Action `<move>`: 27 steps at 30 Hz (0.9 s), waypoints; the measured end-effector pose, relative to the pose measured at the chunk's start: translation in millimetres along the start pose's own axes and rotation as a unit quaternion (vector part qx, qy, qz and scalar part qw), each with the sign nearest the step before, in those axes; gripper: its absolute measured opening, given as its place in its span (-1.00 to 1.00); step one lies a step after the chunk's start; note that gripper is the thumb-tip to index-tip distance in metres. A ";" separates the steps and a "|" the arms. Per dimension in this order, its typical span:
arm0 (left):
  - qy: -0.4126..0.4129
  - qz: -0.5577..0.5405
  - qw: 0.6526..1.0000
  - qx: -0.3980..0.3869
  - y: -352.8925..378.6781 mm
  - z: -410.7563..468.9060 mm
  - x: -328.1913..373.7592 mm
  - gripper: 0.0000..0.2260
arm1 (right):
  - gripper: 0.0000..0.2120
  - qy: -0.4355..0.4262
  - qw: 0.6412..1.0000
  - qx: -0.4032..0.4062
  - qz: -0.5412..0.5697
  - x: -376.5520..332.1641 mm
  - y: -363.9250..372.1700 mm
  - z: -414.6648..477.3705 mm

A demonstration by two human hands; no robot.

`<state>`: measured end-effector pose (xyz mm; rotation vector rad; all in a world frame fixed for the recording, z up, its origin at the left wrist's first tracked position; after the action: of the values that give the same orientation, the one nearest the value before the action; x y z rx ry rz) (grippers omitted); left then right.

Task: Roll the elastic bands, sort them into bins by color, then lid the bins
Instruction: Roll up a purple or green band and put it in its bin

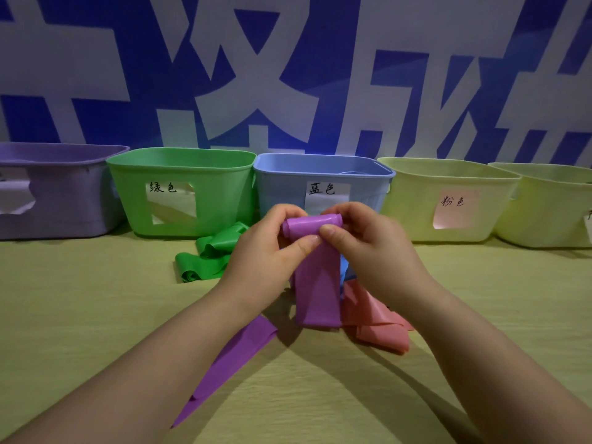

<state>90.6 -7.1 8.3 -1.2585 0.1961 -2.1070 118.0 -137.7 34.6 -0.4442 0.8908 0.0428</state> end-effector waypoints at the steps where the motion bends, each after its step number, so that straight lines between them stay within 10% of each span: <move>1: 0.004 -0.001 1.000 0.010 -1.3 -0.3 0.3 -0.79 | -0.96 -0.001 1.000 0.001 -0.012 -0.8 -0.3 -0.5; 10: 0.035 0.011 0.999 0.023 -7.5 -1.8 8.7 -0.87 | -0.65 0.038 0.998 -0.023 -0.032 2.1 4.4 -2.4; 23: -0.007 -0.013 1.000 -0.003 -4.5 -0.8 5.5 -0.74 | -0.97 -0.006 1.000 -0.009 0.020 -4.4 2.5 -1.9; 27: 0.017 0.004 1.000 -0.009 -0.3 -1.5 8.1 -0.74 | -0.79 0.016 1.000 -0.006 0.007 -2.3 0.5 -0.9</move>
<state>86.7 -12.1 13.5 -1.2307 0.2360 -2.1249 115.8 -137.3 35.6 -0.4503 0.9256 0.0539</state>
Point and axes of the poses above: each hand's wrist, its own z-axis towards the middle knuckle, its own y-axis out of the palm, x = y × z, the point moved 8 cm from there along z, towards the middle knuckle, and after that the axes turned 13 degrees about z, right-handed, at the moved point
